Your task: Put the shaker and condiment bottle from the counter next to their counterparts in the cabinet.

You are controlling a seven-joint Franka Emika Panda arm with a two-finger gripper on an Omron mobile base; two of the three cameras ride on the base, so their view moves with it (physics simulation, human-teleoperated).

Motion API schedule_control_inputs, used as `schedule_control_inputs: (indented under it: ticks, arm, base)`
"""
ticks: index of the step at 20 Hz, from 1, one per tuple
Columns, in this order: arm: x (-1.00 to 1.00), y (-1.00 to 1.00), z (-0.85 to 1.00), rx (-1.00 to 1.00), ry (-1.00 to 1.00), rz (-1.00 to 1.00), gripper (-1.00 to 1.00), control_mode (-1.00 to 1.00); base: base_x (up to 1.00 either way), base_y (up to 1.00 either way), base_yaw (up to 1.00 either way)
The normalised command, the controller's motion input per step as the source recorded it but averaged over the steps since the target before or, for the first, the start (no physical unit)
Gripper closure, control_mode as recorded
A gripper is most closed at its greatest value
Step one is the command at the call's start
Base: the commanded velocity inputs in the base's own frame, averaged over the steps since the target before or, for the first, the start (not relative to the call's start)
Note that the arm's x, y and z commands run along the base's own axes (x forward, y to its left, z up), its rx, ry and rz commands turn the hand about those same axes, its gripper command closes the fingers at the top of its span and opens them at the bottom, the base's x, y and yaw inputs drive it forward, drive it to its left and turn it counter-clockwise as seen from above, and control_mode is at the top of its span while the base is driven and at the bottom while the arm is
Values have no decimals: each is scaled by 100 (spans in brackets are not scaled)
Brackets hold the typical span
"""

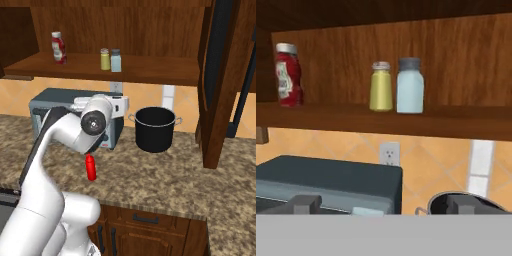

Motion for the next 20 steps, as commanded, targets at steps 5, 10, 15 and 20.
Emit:
schedule_control_inputs:
  ticks: [5,10,15,20]
  arm:
    - [-59,0,-61,-3,-10,10,-100,-100]
    - [-45,0,-64,-8,-6,10,-100,-100]
    - [-23,0,-48,-18,0,22,-100,-100]
    - [-3,1,-29,-24,0,28,-100,-100]
  base:
    - [0,0,0]
    - [0,0,0]
    - [0,0,0]
    - [0,0,0]
